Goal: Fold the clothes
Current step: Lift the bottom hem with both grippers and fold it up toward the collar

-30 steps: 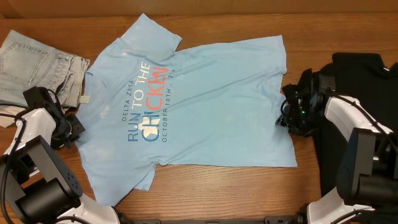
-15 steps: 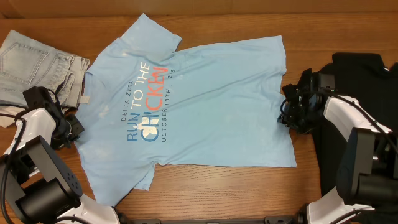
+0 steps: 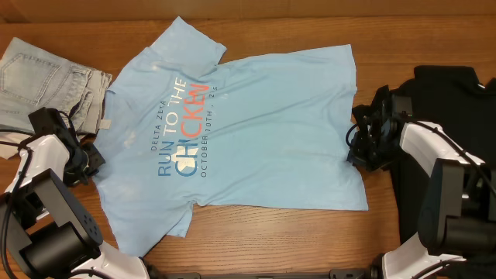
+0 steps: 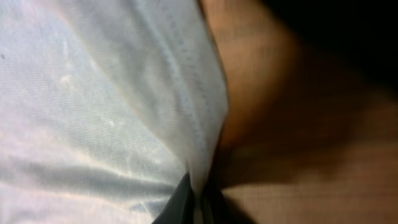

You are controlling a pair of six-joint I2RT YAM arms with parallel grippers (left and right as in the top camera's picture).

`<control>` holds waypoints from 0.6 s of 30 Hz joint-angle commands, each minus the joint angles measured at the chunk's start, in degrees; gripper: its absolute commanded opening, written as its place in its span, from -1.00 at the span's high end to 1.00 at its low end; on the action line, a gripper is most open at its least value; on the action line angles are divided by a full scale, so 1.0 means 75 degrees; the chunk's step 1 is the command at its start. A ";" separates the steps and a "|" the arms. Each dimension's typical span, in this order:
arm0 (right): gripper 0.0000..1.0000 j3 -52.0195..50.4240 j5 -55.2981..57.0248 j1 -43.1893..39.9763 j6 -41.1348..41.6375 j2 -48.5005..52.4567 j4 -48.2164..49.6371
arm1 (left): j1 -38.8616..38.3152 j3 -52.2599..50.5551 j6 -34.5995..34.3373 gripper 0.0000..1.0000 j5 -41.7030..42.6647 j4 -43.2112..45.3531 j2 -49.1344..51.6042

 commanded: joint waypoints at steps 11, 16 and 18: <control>0.92 0.2774 0.0154 0.0006 -0.0093 -0.1195 -0.3045 | -0.0035 0.4138 -0.0102 0.92 0.0463 -0.3439 0.0035; 0.92 0.3975 0.0562 0.0006 -0.0093 -0.1798 -0.4028 | -0.0012 0.5849 -0.0230 0.91 0.0236 -0.4715 0.0023; 0.92 0.4561 0.0813 0.0006 -0.0090 -0.2092 -0.4494 | 0.0061 0.6557 -0.0385 0.92 0.0239 -0.5152 -0.0012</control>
